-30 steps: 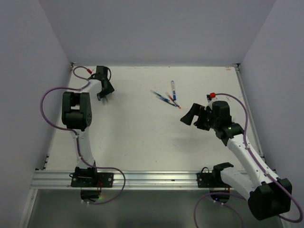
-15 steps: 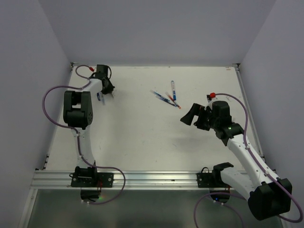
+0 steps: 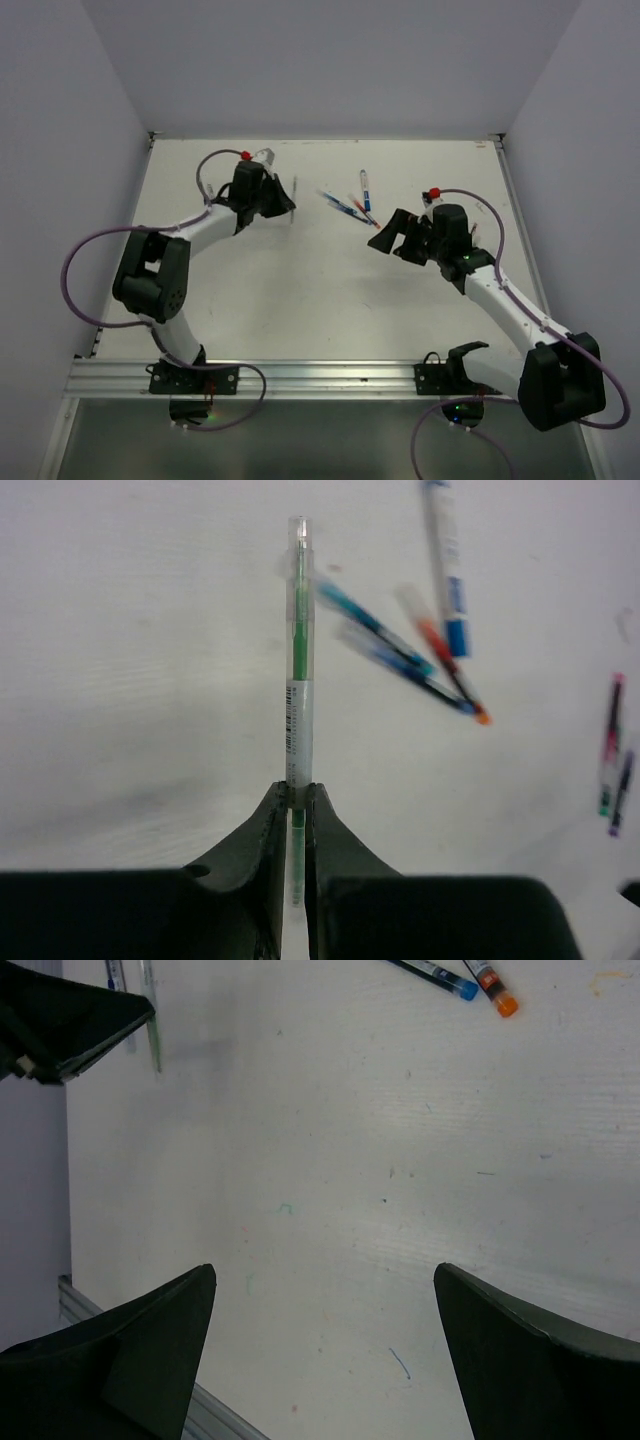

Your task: Open the pen caps

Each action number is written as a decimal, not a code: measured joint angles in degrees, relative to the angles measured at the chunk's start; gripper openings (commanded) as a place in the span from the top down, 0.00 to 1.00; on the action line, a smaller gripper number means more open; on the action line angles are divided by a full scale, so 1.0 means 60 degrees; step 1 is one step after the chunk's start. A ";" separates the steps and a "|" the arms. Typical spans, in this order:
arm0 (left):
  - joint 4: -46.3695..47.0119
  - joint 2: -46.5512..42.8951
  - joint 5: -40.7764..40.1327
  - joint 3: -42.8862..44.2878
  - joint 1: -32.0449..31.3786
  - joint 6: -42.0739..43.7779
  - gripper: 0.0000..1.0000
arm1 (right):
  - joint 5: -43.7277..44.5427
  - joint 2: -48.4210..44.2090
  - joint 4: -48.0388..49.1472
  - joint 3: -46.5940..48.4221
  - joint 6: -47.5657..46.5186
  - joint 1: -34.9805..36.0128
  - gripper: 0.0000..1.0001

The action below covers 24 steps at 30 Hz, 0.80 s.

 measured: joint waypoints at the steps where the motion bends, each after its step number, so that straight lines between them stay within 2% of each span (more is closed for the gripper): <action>1: 0.0262 -0.0299 0.0200 -0.0233 -0.0514 -0.0029 1.00 | -0.0004 0.0193 0.0178 0.0011 0.0066 0.0106 0.07; 4: 0.1526 -0.1421 0.0896 -0.1169 -0.2146 -0.0018 1.00 | 0.0000 0.0703 0.0390 0.0168 0.0266 0.0426 0.11; 7: 0.2353 -0.2087 0.1257 -0.2014 -0.3056 -0.0033 1.00 | 0.0015 0.0838 0.0718 0.0215 0.0510 0.0637 0.18; 15: 0.2932 -0.2317 0.1384 -0.3191 -0.3359 -0.0324 1.00 | 0.0040 0.0652 0.1872 0.0211 0.1137 0.0798 0.33; 24: 0.3337 -0.2393 0.1417 -0.3289 -0.3818 -0.0568 1.00 | 0.0102 0.1515 0.2860 0.0204 0.1504 0.1479 0.40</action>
